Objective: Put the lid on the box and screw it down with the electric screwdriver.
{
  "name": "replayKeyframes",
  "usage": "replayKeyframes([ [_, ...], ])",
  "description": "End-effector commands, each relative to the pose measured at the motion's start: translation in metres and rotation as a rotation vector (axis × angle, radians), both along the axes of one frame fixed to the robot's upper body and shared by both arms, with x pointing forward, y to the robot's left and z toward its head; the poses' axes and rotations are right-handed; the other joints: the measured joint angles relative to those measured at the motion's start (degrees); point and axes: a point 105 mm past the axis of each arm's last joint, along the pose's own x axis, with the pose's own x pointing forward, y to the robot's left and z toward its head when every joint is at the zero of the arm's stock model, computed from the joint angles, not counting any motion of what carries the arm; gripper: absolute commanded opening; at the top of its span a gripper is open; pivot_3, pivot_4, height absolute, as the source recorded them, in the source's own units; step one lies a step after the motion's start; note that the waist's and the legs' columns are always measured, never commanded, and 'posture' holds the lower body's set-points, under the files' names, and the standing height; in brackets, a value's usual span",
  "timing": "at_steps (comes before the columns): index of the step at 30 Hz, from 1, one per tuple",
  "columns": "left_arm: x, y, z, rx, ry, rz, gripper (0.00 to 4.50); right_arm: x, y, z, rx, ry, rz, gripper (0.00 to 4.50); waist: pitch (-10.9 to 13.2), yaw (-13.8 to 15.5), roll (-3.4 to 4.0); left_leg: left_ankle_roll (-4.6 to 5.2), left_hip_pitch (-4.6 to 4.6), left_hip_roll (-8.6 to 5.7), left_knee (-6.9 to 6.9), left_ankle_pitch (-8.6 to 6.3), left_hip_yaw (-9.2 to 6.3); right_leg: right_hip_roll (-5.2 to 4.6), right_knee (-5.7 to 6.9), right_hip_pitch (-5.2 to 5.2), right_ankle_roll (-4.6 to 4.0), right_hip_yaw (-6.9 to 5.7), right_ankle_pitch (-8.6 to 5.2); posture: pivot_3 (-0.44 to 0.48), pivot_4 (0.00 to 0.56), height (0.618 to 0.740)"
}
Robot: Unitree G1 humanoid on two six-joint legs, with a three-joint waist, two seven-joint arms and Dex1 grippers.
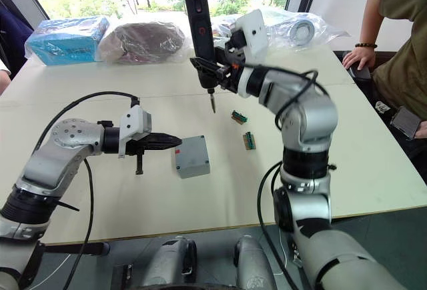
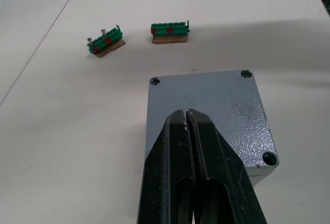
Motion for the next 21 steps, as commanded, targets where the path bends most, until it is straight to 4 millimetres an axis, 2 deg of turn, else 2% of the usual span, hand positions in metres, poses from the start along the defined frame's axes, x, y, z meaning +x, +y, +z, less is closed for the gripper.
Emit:
replayKeyframes([
  [1,0.002,-0.005,-0.001,-0.022,0.020,-0.012,0.00,-0.028,0.012,0.017,0.120,-0.167,0.063,1.80,0.0,-0.2,0.00,0.00,0.01,0.01,0.00,0.00,-0.01,0.01,0.02,0.00,0.00,0.00,0.00,0.000,0.150,0.740],
  [5,0.004,-0.004,-0.011,0.001,0.050,0.001,0.00,-0.033,0.020,0.002,0.128,-0.186,0.072,1.80,0.0,-0.5,0.00,0.00,0.06,0.07,-0.02,0.00,-0.03,0.14,0.06,-0.02,-0.01,0.00,-0.01,0.000,0.150,0.740],
  [12,0.008,-0.003,-0.026,0.022,0.085,0.028,0.00,-0.030,0.022,-0.016,0.115,-0.185,0.035,1.80,0.0,-0.2,-0.01,0.00,0.09,0.09,-0.01,0.00,-0.05,0.15,0.07,0.00,-0.01,0.01,-0.01,0.000,0.150,0.740],
  [17,0.008,-0.003,-0.029,0.038,0.084,0.027,0.00,-0.033,0.027,-0.036,0.082,-0.165,0.040,1.80,0.0,-0.2,-0.02,-0.01,0.15,0.08,-0.01,0.00,-0.05,0.13,0.07,0.07,-0.01,0.01,-0.01,0.000,0.150,0.740],
  [21,0.008,-0.003,-0.028,0.043,0.081,0.025,0.00,-0.032,0.026,-0.044,0.070,-0.154,0.038,1.80,0.0,-0.2,-0.02,-0.01,0.18,0.08,-0.01,0.01,-0.05,0.14,0.07,0.09,-0.02,0.01,-0.01,0.000,0.150,0.740],
])
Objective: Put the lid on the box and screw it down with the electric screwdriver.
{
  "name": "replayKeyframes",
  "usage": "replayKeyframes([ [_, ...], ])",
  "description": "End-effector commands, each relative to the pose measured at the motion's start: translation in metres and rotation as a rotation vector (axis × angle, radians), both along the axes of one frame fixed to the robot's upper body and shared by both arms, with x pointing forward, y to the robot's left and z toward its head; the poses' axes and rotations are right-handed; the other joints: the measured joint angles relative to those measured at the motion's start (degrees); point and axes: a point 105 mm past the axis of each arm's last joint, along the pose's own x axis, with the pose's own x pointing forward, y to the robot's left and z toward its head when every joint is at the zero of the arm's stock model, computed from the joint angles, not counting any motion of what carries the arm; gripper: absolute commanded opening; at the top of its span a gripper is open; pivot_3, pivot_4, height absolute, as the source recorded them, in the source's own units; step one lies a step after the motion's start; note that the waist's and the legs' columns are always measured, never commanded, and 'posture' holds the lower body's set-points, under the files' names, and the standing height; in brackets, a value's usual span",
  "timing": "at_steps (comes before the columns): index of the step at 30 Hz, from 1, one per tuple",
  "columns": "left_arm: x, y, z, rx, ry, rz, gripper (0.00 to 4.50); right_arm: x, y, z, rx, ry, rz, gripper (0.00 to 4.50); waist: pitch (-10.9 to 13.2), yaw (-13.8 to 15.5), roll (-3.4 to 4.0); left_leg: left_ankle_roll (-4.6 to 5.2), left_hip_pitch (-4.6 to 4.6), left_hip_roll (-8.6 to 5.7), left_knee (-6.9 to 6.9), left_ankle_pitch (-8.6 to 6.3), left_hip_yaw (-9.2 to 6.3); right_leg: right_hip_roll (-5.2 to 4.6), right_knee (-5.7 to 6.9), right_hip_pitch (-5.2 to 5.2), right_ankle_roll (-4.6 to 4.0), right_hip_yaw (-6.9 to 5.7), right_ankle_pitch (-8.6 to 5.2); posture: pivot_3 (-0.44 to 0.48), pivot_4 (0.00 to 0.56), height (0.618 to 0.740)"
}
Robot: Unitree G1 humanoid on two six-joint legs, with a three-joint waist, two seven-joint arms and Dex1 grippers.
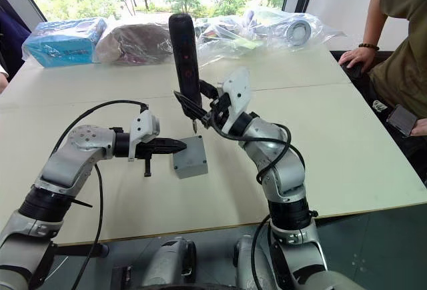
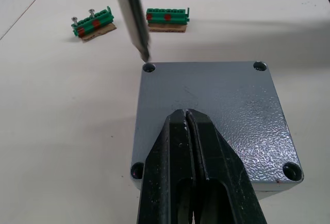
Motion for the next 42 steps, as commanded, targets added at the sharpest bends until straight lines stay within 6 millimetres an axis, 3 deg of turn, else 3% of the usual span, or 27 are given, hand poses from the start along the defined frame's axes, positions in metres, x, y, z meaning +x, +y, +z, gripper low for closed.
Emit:
replayKeyframes([
  [1,0.000,0.002,-0.008,0.043,0.020,0.004,0.00,-0.008,0.001,0.018,0.028,-0.100,0.010,1.80,0.0,0.0,0.00,0.00,0.00,0.00,0.00,0.00,0.00,0.00,0.00,0.00,0.00,0.00,0.00,0.000,0.150,0.740],
  [15,0.000,0.003,-0.006,0.049,0.016,0.006,0.00,0.007,-0.011,0.008,-0.005,-0.096,-0.030,1.80,0.0,0.1,-0.01,0.00,0.10,0.00,0.00,0.00,-0.01,0.00,-0.01,0.10,0.00,0.00,0.00,0.000,0.150,0.740],
  [20,0.000,0.003,-0.006,0.048,0.015,0.008,0.00,0.002,-0.005,-0.009,-0.059,-0.046,0.011,1.80,0.0,0.1,-0.02,0.00,0.21,0.00,0.00,0.00,-0.01,-0.01,-0.02,0.20,0.00,0.00,0.00,0.000,0.150,0.740],
  [26,-0.001,0.000,-0.008,0.051,0.020,0.003,0.00,0.007,0.000,-0.048,-0.216,0.078,-0.006,1.80,-0.2,0.1,-0.12,0.01,0.44,0.01,-0.04,0.00,-0.02,-0.01,-0.02,0.38,-0.02,0.01,-0.02,0.000,0.150,0.740],
  [35,0.002,-0.002,-0.014,0.054,0.020,0.014,0.00,0.007,0.001,-0.071,-0.188,0.244,0.015,1.80,-0.9,0.1,-0.46,0.01,0.94,0.05,-0.12,-0.02,-0.14,-0.04,-0.07,0.87,-0.15,0.04,-0.10,0.000,0.150,0.740],
  [42,-0.001,-0.003,-0.019,0.065,0.027,0.009,0.00,0.012,-0.003,-0.079,-0.174,0.315,-0.016,1.80,-1.4,0.1,-0.47,0.05,1.13,0.06,-0.20,-0.04,-0.16,-0.06,-0.11,1.06,-0.28,0.04,-0.19,0.000,0.150,0.740],
])
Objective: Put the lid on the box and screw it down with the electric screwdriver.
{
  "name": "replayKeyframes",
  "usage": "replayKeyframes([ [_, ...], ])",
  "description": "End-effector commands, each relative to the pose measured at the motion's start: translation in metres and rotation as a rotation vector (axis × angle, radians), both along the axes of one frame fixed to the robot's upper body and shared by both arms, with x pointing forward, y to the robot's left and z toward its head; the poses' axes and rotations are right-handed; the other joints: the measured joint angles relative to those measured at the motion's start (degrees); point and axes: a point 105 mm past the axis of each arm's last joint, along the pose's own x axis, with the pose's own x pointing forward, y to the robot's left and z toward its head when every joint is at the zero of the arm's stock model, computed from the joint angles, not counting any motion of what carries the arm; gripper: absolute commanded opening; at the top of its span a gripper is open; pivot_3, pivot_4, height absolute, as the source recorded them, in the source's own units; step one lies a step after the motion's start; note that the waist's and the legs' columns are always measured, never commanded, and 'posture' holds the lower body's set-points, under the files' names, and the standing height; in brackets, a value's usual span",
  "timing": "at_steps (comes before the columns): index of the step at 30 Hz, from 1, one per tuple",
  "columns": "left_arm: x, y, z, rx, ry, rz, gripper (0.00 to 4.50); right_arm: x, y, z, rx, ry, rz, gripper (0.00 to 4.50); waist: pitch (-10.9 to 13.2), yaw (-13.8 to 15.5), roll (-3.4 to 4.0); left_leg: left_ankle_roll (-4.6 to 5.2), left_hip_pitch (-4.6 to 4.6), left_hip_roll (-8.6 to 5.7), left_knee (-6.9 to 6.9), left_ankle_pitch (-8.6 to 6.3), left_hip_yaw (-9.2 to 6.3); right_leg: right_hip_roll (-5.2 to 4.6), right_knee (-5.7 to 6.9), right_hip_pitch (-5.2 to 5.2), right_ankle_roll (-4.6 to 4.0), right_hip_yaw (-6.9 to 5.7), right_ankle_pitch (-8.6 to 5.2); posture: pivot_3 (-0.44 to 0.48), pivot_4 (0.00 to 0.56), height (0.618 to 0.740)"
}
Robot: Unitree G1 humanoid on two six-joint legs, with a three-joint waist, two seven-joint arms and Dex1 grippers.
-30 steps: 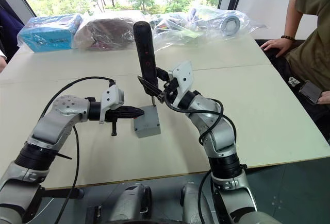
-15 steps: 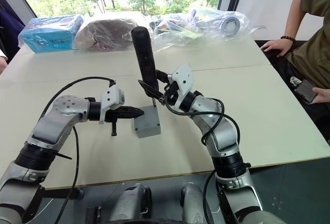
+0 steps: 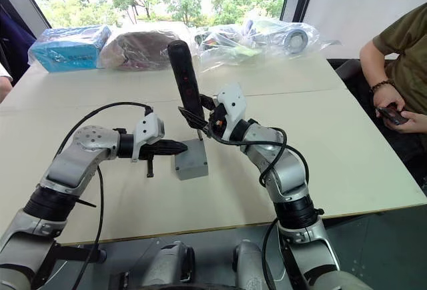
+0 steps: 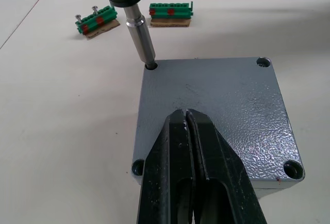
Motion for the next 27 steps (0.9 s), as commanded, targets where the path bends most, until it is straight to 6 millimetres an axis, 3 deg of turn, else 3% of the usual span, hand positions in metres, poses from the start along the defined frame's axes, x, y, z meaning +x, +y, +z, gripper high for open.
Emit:
replayKeyframes([
  [1,-0.003,-0.001,-0.009,0.027,0.019,-0.007,0.00,0.002,0.000,-0.054,-0.082,0.217,-0.011,1.80,0.0,0.0,-0.01,0.00,0.04,0.00,-0.01,0.00,0.00,0.00,0.00,0.04,-0.01,0.00,-0.01,0.000,0.150,0.740],
  [11,-0.004,-0.003,-0.010,0.030,0.023,-0.015,0.00,0.002,-0.002,-0.055,-0.095,0.196,-0.029,1.80,-0.1,0.0,-0.04,0.03,0.66,0.04,-0.31,-0.04,0.02,-0.14,-0.12,0.53,-0.24,0.01,-0.22,0.000,0.150,0.740],
  [15,-0.005,-0.003,-0.009,0.027,0.020,-0.018,0.00,0.002,-0.002,-0.044,-0.096,0.137,-0.032,1.80,-0.1,0.0,-0.08,0.03,0.74,0.03,-0.55,-0.04,0.02,-0.18,-0.21,0.54,-0.25,0.01,-0.23,0.000,0.150,0.740],
  [20,-0.007,-0.005,-0.004,0.013,0.010,-0.032,0.00,0.004,-0.003,0.007,0.021,-0.031,-0.055,1.80,-0.1,0.0,-0.06,0.03,0.74,0.03,-0.70,-0.04,0.02,-0.18,-0.33,0.53,-0.25,0.01,-0.23,0.000,0.150,0.740],
  [24,-0.011,-0.008,0.009,-0.005,-0.028,-0.057,0.00,-0.008,-0.009,0.082,0.116,-0.215,-0.030,1.80,0.2,0.0,0.05,0.02,0.51,0.03,-0.76,-0.03,0.03,-0.18,-0.46,0.32,-0.25,0.02,-0.22,0.000,0.150,0.740],
  [27,-0.014,-0.013,0.027,-0.033,-0.069,-0.082,0.00,-0.007,-0.023,0.116,0.152,-0.221,-0.062,1.80,0.3,0.0,0.10,-0.10,-0.45,0.02,-0.53,0.06,0.02,-0.19,-0.19,-0.67,-0.05,0.05,-0.08,0.000,0.150,0.740],
])
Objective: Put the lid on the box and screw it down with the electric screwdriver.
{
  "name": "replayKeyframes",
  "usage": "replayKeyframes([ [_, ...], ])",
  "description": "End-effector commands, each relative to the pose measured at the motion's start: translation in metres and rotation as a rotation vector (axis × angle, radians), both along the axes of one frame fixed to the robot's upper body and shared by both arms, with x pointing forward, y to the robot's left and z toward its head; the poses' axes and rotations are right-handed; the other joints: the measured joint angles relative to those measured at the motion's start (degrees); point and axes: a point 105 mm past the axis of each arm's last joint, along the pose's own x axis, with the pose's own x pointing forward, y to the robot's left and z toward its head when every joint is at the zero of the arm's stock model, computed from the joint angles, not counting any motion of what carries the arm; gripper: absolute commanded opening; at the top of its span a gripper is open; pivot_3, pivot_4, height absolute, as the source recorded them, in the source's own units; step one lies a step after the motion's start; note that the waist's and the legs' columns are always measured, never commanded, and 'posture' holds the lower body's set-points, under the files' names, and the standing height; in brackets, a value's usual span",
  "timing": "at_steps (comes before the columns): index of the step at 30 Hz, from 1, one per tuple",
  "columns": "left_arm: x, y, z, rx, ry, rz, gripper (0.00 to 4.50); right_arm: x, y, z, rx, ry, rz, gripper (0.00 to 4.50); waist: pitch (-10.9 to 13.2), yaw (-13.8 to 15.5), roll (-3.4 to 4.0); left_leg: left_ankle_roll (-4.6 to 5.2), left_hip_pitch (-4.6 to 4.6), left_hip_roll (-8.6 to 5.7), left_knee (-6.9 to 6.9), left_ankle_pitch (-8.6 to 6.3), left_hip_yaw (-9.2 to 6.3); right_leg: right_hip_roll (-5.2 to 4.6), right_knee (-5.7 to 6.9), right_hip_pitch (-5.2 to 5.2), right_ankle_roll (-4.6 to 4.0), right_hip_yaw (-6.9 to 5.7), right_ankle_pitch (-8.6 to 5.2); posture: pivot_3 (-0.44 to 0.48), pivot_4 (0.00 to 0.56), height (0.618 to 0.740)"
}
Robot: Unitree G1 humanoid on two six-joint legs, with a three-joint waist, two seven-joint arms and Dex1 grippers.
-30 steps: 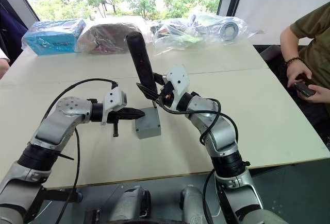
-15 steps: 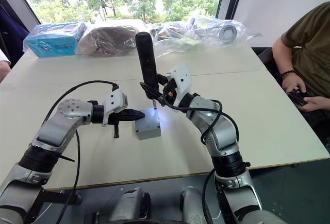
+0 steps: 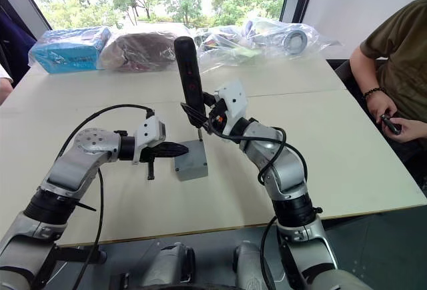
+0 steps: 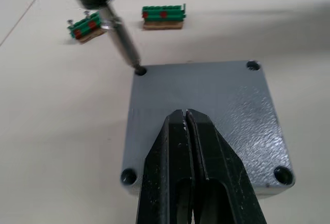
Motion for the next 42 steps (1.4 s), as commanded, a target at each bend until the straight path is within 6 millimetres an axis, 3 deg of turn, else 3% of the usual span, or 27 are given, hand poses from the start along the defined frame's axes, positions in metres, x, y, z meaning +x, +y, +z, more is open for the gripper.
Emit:
replayKeyframes([
  [1,-0.006,-0.006,0.028,-0.044,-0.062,-0.044,0.00,-0.008,-0.025,0.074,0.097,-0.125,-0.059,1.80,0.1,0.0,-0.01,-0.03,-0.19,-0.01,0.11,0.02,0.00,-0.02,0.14,-0.19,0.03,0.01,0.02,0.000,0.150,0.740],
  [5,-0.008,-0.010,0.048,-0.075,-0.108,-0.068,0.00,0.009,-0.052,0.072,-0.037,0.019,-0.180,1.80,0.1,0.1,-0.01,-0.01,-0.46,0.01,0.29,0.01,-0.10,0.04,0.21,-0.32,0.05,-0.11,0.03,0.000,0.150,0.740],
  [9,-0.013,-0.010,0.079,-0.131,-0.167,-0.110,0.00,0.028,-0.097,0.048,-0.269,0.272,-0.371,1.80,0.4,0.0,0.02,-0.01,-0.46,-0.01,0.36,0.00,-0.04,0.02,0.18,-0.31,-0.18,-0.07,-0.10,0.000,0.150,0.740],
  [13,-0.020,-0.009,0.095,-0.159,-0.177,-0.137,0.00,0.033,-0.120,0.029,-0.360,0.445,-0.434,1.80,0.6,-0.3,0.05,0.01,-0.61,-0.06,0.38,-0.01,-0.03,0.05,0.16,-0.42,-0.15,-0.06,-0.09,0.000,0.150,0.740],
  [16,-0.023,-0.007,0.100,-0.153,-0.187,-0.142,0.00,0.036,-0.131,0.016,-0.446,0.490,-0.467,1.80,0.6,-0.5,0.14,0.12,-0.75,-0.06,0.38,-0.06,0.02,0.18,0.22,-0.66,0.06,-0.01,0.03,0.000,0.150,0.740],
  [21,-0.029,-0.002,0.102,-0.150,-0.186,-0.140,0.00,0.035,-0.156,-0.034,-0.589,0.764,-0.513,1.80,0.7,-0.4,0.10,0.15,-0.84,-0.01,0.36,-0.08,-0.01,0.33,0.24,-0.79,0.05,-0.01,0.02,0.000,0.150,0.740],
  [25,-0.029,0.000,0.102,-0.146,-0.197,-0.116,0.00,0.039,-0.174,-0.061,-0.574,0.949,-0.583,1.80,0.7,-0.3,0.09,0.15,-0.85,-0.04,0.41,-0.08,0.09,0.26,0.22,-0.78,0.05,0.04,0.03,0.000,0.150,0.740],
  [34,-0.029,0.004,0.098,-0.124,-0.198,-0.086,0.00,0.040,-0.180,-0.099,-0.629,1.069,-0.583,1.80,0.7,-0.2,0.09,0.14,-0.85,-0.03,0.43,-0.08,0.10,0.29,0.23,-0.76,0.07,0.03,0.03,0.000,0.150,0.740],
  [36,-0.030,0.004,0.097,-0.123,-0.195,-0.084,0.00,0.041,-0.179,-0.099,-0.606,1.081,-0.579,2.75,0.7,-0.2,0.06,0.15,-0.81,-0.03,0.45,-0.08,0.10,0.29,0.23,-0.69,0.07,0.03,0.03,0.000,0.150,0.740],
  [41,-0.030,0.008,0.095,-0.110,-0.182,-0.073,0.00,0.048,-0.175,-0.078,-0.548,1.008,-0.564,4.33,0.7,-0.2,0.06,0.14,-0.79,-0.03,0.53,-0.08,0.10,0.28,0.22,-0.63,0.07,0.01,0.04,0.000,0.150,0.740],
  [42,-0.030,0.009,0.094,-0.107,-0.178,-0.070,0.00,0.049,-0.174,-0.073,-0.545,0.982,-0.559,4.46,0.7,-0.1,0.07,0.14,-0.79,-0.03,0.54,-0.08,0.09,0.28,0.22,-0.63,0.07,0.01,0.04,0.000,0.150,0.740],
])
